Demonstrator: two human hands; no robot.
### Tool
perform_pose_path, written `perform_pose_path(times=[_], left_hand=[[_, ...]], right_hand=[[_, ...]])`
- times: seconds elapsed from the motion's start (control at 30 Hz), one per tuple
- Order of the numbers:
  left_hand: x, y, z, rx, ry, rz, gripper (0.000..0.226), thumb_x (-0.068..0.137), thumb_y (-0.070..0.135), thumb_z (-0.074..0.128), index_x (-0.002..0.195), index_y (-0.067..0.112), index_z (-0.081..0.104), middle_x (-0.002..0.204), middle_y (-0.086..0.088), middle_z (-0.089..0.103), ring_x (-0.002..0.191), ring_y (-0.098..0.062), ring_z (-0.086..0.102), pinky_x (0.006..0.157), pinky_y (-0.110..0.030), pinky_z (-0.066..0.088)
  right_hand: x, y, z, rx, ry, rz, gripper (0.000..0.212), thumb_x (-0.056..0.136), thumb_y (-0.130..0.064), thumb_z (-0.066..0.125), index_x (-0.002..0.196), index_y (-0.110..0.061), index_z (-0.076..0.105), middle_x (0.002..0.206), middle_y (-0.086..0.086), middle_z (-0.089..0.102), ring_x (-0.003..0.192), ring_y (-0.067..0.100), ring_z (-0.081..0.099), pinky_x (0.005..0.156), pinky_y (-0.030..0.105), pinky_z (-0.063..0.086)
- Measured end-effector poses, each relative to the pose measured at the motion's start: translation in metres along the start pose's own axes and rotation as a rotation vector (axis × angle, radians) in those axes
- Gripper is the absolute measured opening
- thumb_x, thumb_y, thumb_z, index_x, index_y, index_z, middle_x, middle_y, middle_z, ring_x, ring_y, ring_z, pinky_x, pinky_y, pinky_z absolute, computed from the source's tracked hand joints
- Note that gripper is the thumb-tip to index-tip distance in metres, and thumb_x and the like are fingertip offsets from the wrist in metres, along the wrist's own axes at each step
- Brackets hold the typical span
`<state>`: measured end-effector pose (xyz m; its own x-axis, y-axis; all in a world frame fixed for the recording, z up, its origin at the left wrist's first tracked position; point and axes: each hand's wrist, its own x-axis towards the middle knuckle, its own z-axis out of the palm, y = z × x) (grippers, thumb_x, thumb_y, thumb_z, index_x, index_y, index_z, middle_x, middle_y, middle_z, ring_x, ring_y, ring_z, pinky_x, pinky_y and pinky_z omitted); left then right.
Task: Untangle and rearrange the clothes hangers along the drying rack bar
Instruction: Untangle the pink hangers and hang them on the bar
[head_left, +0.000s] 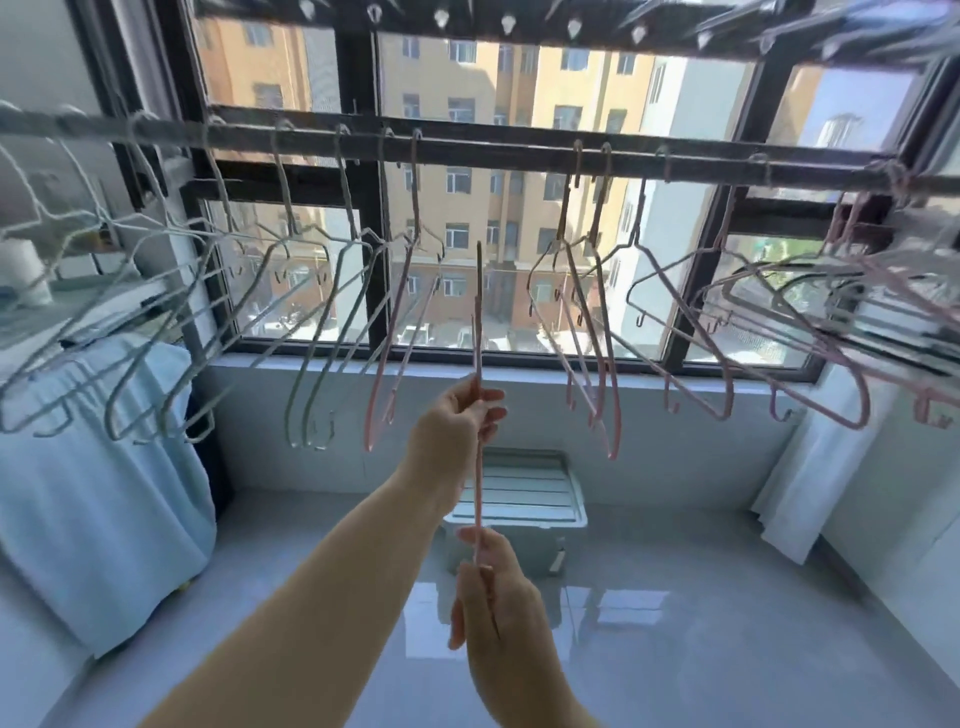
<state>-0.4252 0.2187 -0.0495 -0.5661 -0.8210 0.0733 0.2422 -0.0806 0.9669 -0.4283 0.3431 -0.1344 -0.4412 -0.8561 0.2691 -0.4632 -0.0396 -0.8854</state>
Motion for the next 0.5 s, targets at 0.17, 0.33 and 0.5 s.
perform_pose_path(times=[0.17,0.33,0.5], left_hand=[[-0.015,0.015,-0.003,0.276,-0.059,0.19,0.034,0.095,0.006,0.038,0.123,0.021,0.046,0.105,0.014,0.058,0.104,-0.01,0.056,0.077,-0.016,0.047],[-0.014,0.04,-0.006,0.334,-0.061,0.281,0.042,0.094,0.01,0.044,0.133,0.023,0.041,0.116,0.006,0.059,0.104,-0.009,0.056,0.062,-0.009,0.05],[-0.003,0.065,0.0,0.318,-0.093,0.34,0.042,0.093,0.011,0.045,0.133,0.021,0.039,0.106,0.005,0.064,0.092,-0.014,0.063,0.079,-0.029,0.053]], right_hand=[[0.031,-0.025,-0.015,0.046,0.13,-0.1,0.025,0.097,-0.014,0.037,0.102,-0.036,0.049,0.044,-0.007,0.053,0.041,0.004,0.048,0.045,0.014,0.036],[0.059,-0.053,-0.025,-0.019,0.217,-0.212,0.021,0.096,-0.019,0.037,0.11,-0.025,0.052,0.048,-0.004,0.053,0.043,0.007,0.052,0.048,0.023,0.042],[0.086,-0.084,-0.032,-0.011,0.251,-0.223,0.023,0.094,-0.011,0.034,0.101,-0.023,0.052,0.05,-0.001,0.058,0.044,0.009,0.057,0.051,0.026,0.05]])
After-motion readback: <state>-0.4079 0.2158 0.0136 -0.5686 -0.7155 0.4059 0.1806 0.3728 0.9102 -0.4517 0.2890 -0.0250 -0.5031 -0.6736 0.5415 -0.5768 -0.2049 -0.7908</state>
